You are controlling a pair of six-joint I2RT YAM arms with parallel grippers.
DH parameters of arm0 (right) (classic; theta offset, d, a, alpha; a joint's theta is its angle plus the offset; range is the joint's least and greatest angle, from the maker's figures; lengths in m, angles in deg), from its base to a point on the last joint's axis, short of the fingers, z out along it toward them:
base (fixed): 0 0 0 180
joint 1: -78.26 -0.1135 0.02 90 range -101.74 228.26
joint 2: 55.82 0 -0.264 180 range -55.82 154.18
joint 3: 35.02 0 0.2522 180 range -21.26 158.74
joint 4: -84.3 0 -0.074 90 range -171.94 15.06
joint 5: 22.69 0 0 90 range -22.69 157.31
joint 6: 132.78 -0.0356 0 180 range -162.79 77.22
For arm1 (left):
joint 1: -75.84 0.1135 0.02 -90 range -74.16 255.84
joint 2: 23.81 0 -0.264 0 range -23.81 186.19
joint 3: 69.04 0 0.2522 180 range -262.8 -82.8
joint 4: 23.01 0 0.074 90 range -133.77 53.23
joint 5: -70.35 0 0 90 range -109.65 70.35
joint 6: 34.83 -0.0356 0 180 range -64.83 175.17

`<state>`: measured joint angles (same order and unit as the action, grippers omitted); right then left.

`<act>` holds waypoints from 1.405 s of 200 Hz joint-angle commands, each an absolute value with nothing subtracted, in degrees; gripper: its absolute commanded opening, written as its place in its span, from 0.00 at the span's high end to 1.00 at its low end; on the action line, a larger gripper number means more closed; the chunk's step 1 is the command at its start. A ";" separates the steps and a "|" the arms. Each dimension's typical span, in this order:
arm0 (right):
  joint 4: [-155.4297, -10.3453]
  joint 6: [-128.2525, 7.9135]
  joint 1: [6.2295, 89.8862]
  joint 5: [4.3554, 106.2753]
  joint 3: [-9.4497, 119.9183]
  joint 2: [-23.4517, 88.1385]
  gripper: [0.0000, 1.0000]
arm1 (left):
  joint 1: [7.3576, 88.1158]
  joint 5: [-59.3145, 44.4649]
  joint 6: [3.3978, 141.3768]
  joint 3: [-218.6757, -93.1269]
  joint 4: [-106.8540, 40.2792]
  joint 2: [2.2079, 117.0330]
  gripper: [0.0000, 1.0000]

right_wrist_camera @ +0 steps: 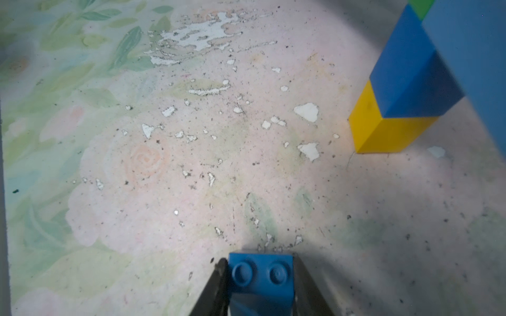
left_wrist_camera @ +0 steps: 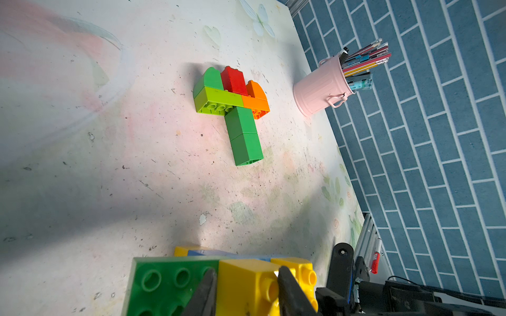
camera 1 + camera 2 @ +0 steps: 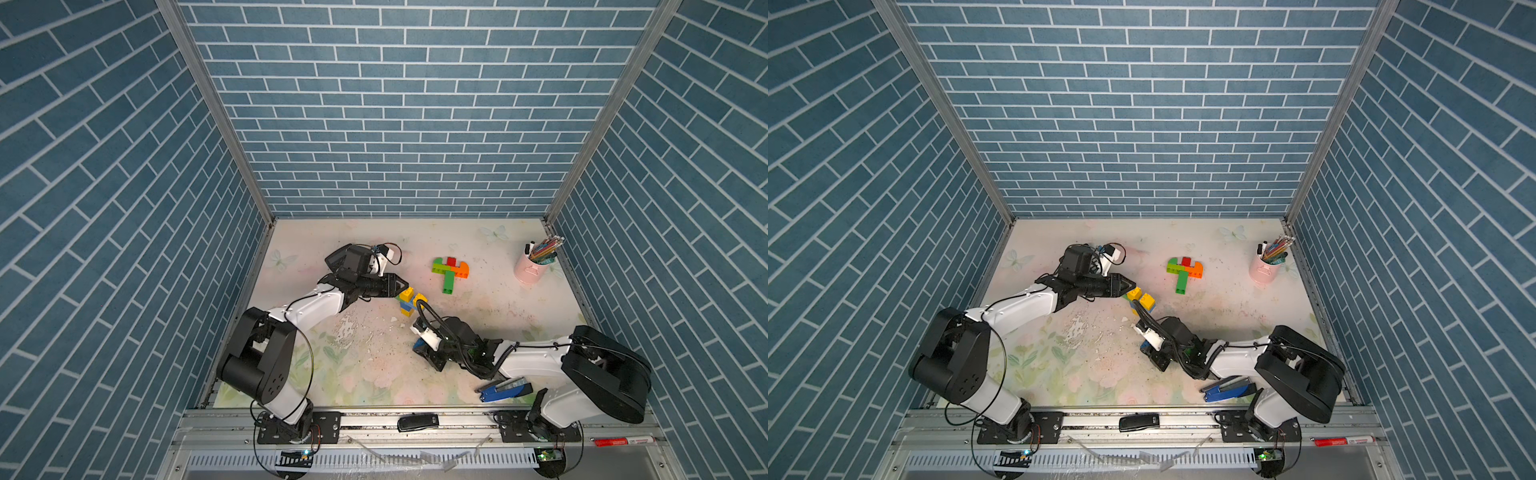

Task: Assemble a fork with lego
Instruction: Pick up the lego brick from the center of the board, then adjust the lego brick at the center of the board.

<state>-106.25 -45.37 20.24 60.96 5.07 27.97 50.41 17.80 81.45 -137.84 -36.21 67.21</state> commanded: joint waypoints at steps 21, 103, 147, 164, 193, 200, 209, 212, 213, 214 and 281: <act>-106.19 -44.48 20.25 64.55 7.58 21.30 0.76 | 49.84 18.04 80.73 -140.44 -39.79 68.05 0.61; -113.44 -51.42 23.02 69.12 8.19 22.49 0.86 | 49.58 18.32 80.55 -142.20 -40.80 68.34 0.61; -112.43 -52.78 24.25 71.34 8.10 22.51 0.92 | 49.64 18.32 81.23 -143.09 -39.96 68.00 0.61; -111.98 -53.28 24.55 71.86 8.10 22.40 0.92 | 49.82 18.08 82.28 -142.87 -37.87 67.33 0.61; -111.56 -54.43 25.17 72.81 7.92 22.57 0.93 | 50.44 15.83 83.23 -143.95 -37.39 68.07 0.60; -111.48 -54.71 25.32 73.13 7.92 22.66 0.93 | 50.60 14.75 83.10 -144.88 -38.92 69.01 0.60; -111.31 -54.98 25.58 73.66 8.00 22.84 0.94 | 50.62 13.64 83.01 -145.99 -40.66 70.20 0.61; -111.10 -55.10 25.72 73.88 8.08 22.84 0.95 | 50.62 13.42 82.95 -146.25 -41.01 70.45 0.61; -111.06 -55.14 25.75 73.93 8.09 22.88 0.95 | 50.62 13.36 82.99 -146.34 -41.18 70.61 0.61; -111.00 -55.20 25.77 74.01 8.09 22.91 0.95 | 50.61 13.36 82.95 -146.39 -41.30 70.68 0.61; -111.38 -59.67 29.41 80.04 12.04 27.69 1.00 | 50.67 5.19 81.67 -148.19 -48.28 72.19 0.63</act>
